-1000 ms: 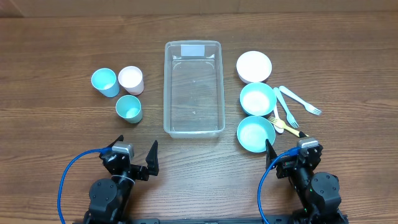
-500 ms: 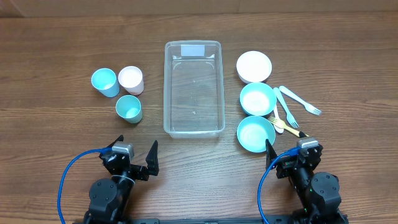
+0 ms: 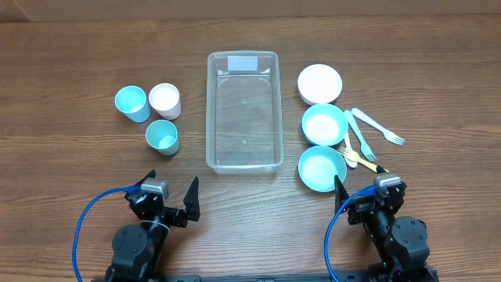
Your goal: Pack container
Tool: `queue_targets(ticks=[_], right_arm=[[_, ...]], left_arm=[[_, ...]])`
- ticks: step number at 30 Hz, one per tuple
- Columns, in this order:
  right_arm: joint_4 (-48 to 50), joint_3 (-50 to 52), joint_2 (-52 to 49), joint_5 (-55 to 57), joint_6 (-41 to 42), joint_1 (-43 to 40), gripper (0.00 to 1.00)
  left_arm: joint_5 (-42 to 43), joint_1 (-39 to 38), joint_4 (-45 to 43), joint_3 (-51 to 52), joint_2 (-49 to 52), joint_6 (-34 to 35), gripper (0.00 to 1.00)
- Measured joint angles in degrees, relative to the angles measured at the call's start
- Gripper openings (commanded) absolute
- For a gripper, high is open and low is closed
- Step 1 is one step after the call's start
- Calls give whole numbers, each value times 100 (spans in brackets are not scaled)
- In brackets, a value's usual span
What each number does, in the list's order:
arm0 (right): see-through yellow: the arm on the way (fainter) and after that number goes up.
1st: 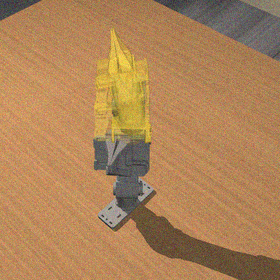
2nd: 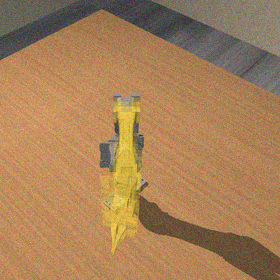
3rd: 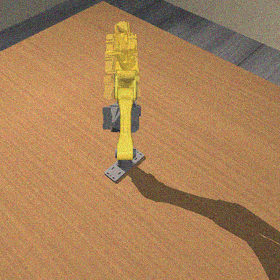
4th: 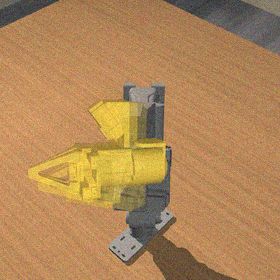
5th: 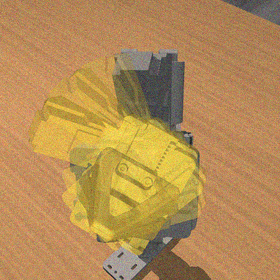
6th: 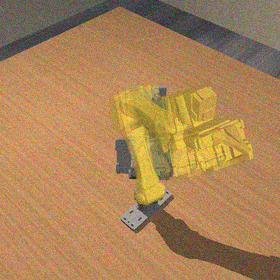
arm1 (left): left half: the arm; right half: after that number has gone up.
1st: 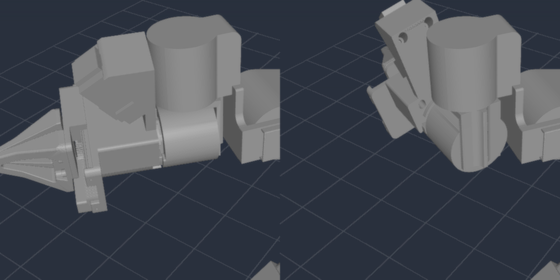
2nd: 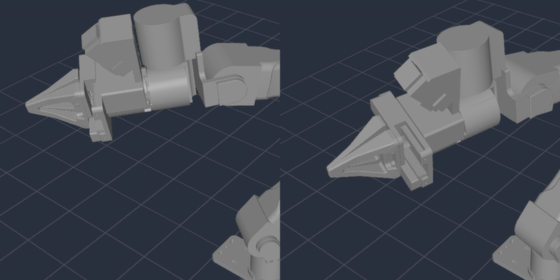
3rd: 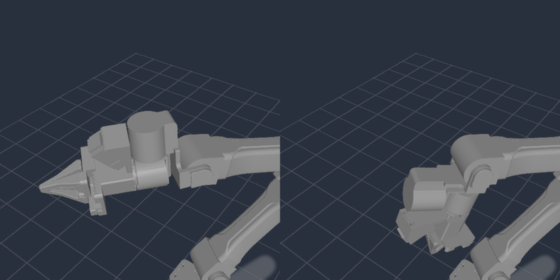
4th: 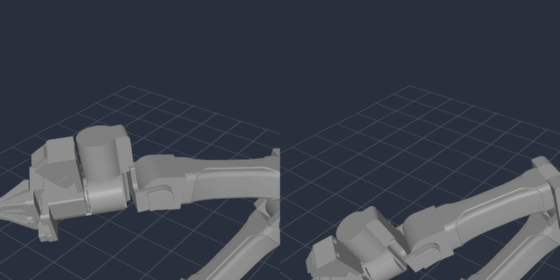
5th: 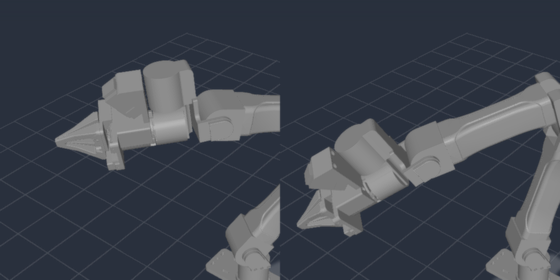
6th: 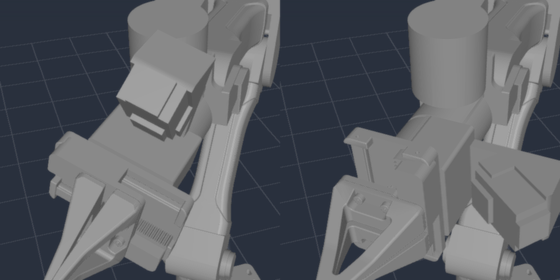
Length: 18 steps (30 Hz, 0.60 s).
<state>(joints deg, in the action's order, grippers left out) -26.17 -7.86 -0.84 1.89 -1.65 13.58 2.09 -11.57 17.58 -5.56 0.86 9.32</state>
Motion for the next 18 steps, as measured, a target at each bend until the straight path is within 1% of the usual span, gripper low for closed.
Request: queue_targets(ticks=[13,15,16,18], right_arm=[[0,0,0,0,-2,0,100],[107,4,0,-149,61,0,100],[236,7,0,-455,278,0,100],[361,9,0,-1001,1158,0,100]], left_arm=[[0,0,0,0,0,2,100],[0,0,0,0,0,0,100],[0,0,0,0,0,2,100],[0,0,-2,0,0,2,100]])
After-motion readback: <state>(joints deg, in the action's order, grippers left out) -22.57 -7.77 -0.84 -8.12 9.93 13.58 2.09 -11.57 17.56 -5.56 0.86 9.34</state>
